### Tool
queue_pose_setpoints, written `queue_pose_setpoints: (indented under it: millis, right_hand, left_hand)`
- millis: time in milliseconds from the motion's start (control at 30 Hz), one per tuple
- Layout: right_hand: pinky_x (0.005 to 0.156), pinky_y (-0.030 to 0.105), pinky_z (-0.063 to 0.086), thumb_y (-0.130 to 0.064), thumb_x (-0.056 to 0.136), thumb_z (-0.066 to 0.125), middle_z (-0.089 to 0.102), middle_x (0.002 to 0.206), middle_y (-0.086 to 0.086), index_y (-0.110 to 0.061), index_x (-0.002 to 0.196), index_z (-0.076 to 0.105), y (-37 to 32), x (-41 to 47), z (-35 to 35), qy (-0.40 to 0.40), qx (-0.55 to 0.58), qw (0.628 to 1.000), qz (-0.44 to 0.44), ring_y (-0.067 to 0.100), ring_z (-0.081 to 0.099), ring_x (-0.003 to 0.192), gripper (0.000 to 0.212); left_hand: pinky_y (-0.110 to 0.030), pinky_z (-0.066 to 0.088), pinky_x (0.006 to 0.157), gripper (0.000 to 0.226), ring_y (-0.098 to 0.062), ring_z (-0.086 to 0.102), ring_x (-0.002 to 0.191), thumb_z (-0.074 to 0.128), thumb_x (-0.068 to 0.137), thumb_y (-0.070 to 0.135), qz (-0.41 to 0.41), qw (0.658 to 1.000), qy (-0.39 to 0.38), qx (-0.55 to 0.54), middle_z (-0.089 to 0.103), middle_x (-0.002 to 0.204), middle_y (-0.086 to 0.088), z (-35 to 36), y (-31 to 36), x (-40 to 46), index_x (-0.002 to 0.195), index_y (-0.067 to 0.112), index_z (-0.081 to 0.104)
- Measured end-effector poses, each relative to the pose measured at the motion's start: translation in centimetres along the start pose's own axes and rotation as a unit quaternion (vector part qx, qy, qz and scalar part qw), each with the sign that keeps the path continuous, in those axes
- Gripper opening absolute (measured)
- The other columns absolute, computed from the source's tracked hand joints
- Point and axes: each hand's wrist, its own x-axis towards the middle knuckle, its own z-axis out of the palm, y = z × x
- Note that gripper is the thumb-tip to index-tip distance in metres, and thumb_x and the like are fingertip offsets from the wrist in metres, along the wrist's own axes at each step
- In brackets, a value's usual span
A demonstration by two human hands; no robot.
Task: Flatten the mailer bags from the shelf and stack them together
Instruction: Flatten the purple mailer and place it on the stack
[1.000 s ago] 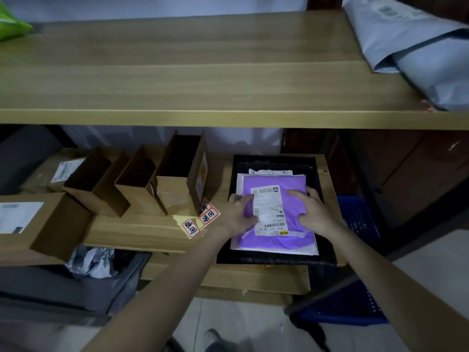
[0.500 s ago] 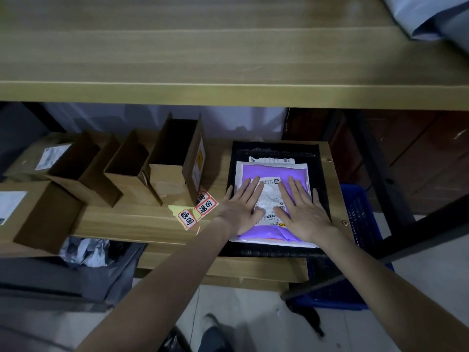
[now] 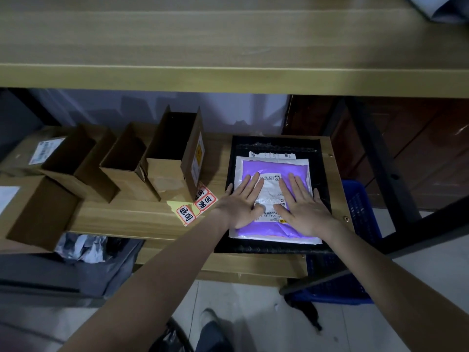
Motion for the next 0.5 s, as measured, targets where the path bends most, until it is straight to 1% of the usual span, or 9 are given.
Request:
queue_pose_setpoints:
  millis: [67, 133, 200, 267, 367, 433, 500]
  right_hand:
    - [0.115, 0.05, -0.005, -0.057, 0.095, 0.021, -0.03, 0.154, 0.0, -0.028, 0.147, -0.019, -0.1, 0.0, -1.0, -0.017, 0.005, 1.0, 0.009, 0.015, -0.025, 0.143, 0.071]
    - [0.115, 0.052, -0.002, -0.055, 0.094, 0.035, -0.022, 0.157, 0.0, -0.028, 0.15, -0.008, -0.5, 0.1, -2.3, -0.018, 0.021, 0.999, 0.021, 0.018, -0.017, 0.145, 0.075]
    - [0.116, 0.053, 0.001, -0.049, 0.089, 0.051, -0.01, 0.159, 0.002, -0.024, 0.15, 0.006, -1.0, -0.2, -3.4, 0.017, 0.033, 0.999, 0.027, 0.022, -0.01, 0.146, 0.079]
    - [0.116, 0.052, 0.009, -0.044, 0.085, 0.059, -0.003, 0.159, 0.004, -0.022, 0.15, 0.013, -1.5, -0.9, -4.1, 0.062, 0.04, 0.997, 0.02, 0.025, -0.003, 0.146, 0.082]
    - [0.115, 0.049, 0.02, -0.043, 0.085, 0.06, 0.001, 0.159, 0.002, -0.023, 0.15, 0.015, -2.1, -2.5, -4.9, 0.089, 0.031, 0.996, -0.001, 0.024, 0.006, 0.145, 0.081]
    - [0.113, 0.046, 0.025, -0.043, 0.087, 0.057, 0.003, 0.159, 0.001, -0.023, 0.149, 0.018, -2.3, -3.7, -5.7, 0.101, 0.018, 0.995, -0.011, 0.023, 0.01, 0.145, 0.076]
    - [0.113, 0.043, 0.027, -0.043, 0.088, 0.055, 0.005, 0.159, 0.0, -0.023, 0.149, 0.019, -2.6, -4.9, -6.6, 0.109, 0.015, 0.994, -0.021, 0.022, 0.013, 0.145, 0.073]
  left_hand:
    - [-0.046, -0.007, 0.118, 0.066, -0.007, -0.023, 0.143, 0.021, 0.098, 0.049, -0.003, 1.0, -0.019, 0.016, -0.03, 0.153, 0.012, -1.2, 0.1, -0.2, 0.148, 0.028, -0.017]
    - [-0.048, -0.007, 0.117, 0.069, -0.008, -0.02, 0.144, 0.03, 0.097, 0.05, -0.003, 0.999, -0.005, 0.04, -0.022, 0.157, 0.01, -2.3, 0.1, -0.6, 0.151, 0.028, -0.008]
    - [-0.048, -0.007, 0.116, 0.073, -0.011, -0.018, 0.145, 0.04, 0.094, 0.052, 0.006, 0.998, 0.028, 0.061, -0.016, 0.159, 0.008, -3.3, -0.2, -1.4, 0.151, 0.03, 0.001]
    - [-0.048, -0.007, 0.116, 0.076, -0.013, -0.016, 0.146, 0.044, 0.091, 0.054, 0.013, 0.996, 0.048, 0.077, -0.015, 0.159, 0.008, -4.2, -0.6, -2.7, 0.15, 0.034, 0.001]
    - [-0.048, -0.003, 0.118, 0.081, -0.013, -0.011, 0.147, 0.045, 0.09, 0.056, 0.003, 0.994, 0.071, 0.085, -0.01, 0.16, 0.006, -5.7, -1.2, -5.2, 0.151, 0.032, -0.002]
    - [-0.047, 0.0, 0.119, 0.078, -0.013, -0.008, 0.147, 0.046, 0.091, 0.053, -0.002, 0.992, 0.091, 0.086, -0.005, 0.16, 0.005, -6.7, -1.5, -7.0, 0.152, 0.029, 0.003]
    - [-0.046, 0.002, 0.119, 0.074, -0.013, -0.006, 0.147, 0.048, 0.092, 0.046, 0.0, 0.99, 0.111, 0.091, -0.001, 0.161, 0.005, -7.6, -1.6, -8.8, 0.151, 0.029, 0.008]
